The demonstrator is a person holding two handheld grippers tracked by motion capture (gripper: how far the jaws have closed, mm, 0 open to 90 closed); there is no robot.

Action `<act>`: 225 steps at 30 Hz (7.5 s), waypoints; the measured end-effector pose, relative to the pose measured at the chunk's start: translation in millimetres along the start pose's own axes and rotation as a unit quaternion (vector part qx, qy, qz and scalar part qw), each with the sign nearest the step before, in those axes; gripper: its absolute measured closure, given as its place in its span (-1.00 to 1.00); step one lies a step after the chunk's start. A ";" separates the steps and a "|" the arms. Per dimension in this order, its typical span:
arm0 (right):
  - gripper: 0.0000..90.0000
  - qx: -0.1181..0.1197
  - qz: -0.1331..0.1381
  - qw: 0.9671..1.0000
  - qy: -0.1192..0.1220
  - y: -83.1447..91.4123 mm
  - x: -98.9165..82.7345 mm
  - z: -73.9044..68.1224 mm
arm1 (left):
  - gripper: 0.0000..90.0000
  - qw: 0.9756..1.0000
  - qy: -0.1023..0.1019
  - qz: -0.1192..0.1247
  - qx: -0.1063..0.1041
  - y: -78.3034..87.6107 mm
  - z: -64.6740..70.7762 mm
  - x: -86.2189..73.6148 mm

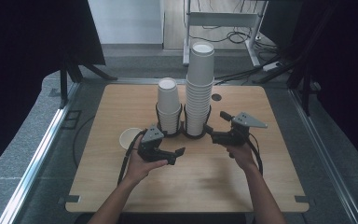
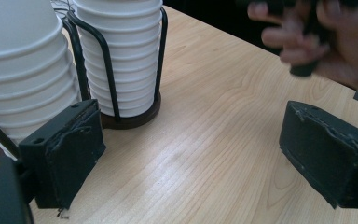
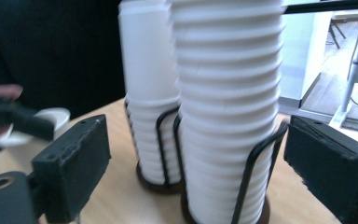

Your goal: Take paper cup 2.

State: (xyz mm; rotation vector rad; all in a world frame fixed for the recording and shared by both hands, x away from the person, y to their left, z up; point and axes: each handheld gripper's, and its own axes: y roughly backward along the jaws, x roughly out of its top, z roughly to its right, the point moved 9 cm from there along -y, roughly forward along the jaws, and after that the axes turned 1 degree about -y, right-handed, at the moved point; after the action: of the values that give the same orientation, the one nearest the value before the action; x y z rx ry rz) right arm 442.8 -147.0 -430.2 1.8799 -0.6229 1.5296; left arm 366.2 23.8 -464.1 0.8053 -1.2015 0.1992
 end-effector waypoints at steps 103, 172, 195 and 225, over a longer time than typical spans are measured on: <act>-0.92 -0.006 -0.008 1.000 0.022 -80.9 84.9 9.0 | -0.91 0.996 0.014 0.083 -0.016 -31.3 -60.6 199.9; -0.92 -0.007 -0.008 1.000 0.019 -80.3 84.2 8.1 | -0.71 0.980 -0.034 0.194 0.010 -17.0 -54.7 290.0; -0.92 -0.007 -0.009 1.000 0.020 -80.4 84.1 8.0 | -0.72 0.978 -0.035 0.206 -0.023 37.5 -36.2 236.2; -0.94 -0.015 -0.012 0.999 0.026 -78.9 83.7 7.2 | -0.72 0.982 -0.040 0.179 -0.052 24.8 -10.9 159.7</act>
State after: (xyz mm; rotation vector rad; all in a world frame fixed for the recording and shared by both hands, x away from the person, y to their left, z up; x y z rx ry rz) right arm 521.0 -95.4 -363.1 1.8130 -0.5950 1.5402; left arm 421.9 5.7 -313.1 0.5045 -1.4180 0.3983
